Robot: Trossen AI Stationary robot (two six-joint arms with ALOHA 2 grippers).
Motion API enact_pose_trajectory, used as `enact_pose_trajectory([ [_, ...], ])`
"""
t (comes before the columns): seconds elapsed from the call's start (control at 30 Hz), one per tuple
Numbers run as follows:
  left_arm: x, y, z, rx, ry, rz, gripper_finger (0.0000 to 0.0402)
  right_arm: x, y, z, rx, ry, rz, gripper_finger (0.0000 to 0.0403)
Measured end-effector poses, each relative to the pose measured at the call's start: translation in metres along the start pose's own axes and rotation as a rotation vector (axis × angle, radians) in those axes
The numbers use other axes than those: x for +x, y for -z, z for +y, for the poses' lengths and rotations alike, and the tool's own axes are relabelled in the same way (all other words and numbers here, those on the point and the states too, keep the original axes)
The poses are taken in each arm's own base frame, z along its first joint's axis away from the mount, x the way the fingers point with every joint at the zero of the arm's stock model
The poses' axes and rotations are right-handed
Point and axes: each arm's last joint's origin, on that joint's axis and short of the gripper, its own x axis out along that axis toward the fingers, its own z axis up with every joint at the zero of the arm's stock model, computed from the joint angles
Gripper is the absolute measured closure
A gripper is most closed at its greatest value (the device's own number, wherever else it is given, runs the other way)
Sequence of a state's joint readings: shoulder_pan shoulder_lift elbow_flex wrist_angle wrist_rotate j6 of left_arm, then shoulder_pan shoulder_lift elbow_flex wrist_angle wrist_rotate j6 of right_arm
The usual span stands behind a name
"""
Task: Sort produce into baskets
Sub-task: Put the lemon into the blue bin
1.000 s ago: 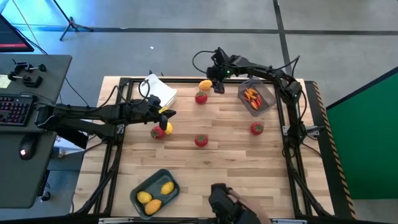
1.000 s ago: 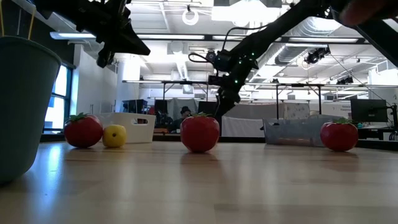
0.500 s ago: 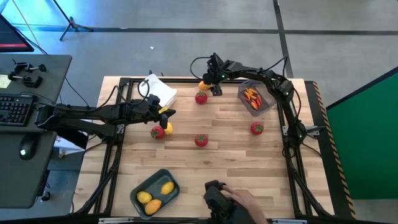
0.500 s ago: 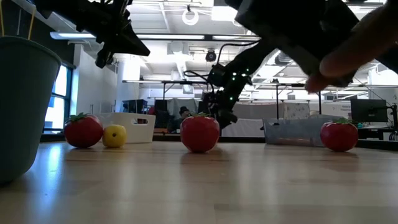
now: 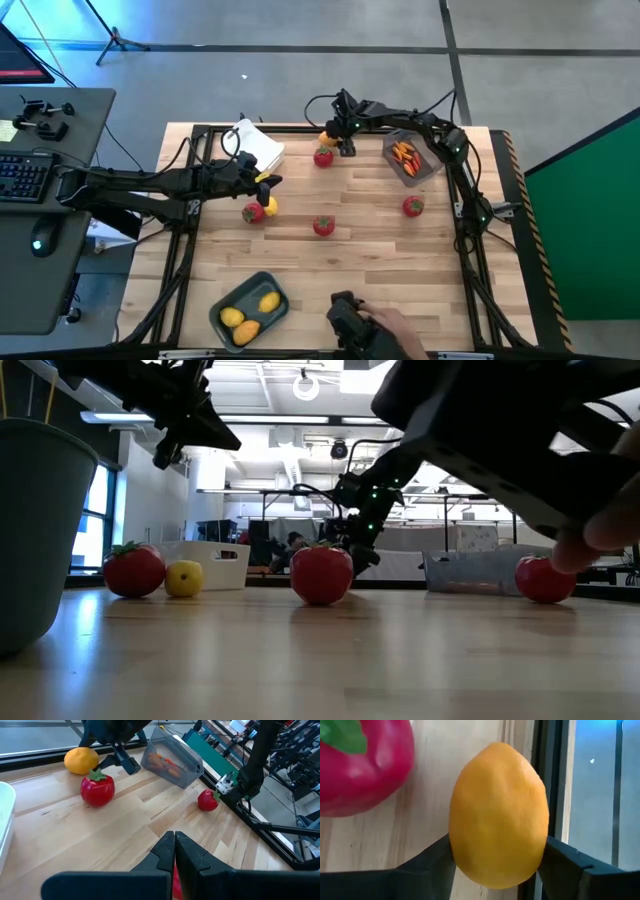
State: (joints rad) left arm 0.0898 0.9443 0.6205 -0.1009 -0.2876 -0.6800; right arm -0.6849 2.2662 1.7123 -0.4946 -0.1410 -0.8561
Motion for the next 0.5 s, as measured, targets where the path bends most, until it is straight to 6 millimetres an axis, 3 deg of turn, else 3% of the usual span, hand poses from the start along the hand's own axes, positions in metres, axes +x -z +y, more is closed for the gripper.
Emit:
enact_pose_trajectory([
  [0.13, 0.0, 0.0, 0.0, 0.0, -0.011, -0.009, 0.0401, 0.0, 0.0, 0.0, 0.049, -0.003, 0.001, 0.0231],
  [0.27, 0.0, -0.001, 0.0, -0.014, -0.017, -0.016, 0.0401, -0.01, -0.003, -0.001, 0.109, -0.032, 0.018, 0.0235],
  [0.33, 0.0, -0.001, 0.001, -0.016, -0.037, -0.033, 0.0401, -0.025, -0.01, -0.005, 0.136, -0.033, 0.008, 0.0235],
  [0.5, 0.0, -0.005, 0.0, 0.023, -0.064, -0.091, 0.0401, -0.088, -0.031, -0.013, 0.223, -0.029, -0.094, 0.0235],
])
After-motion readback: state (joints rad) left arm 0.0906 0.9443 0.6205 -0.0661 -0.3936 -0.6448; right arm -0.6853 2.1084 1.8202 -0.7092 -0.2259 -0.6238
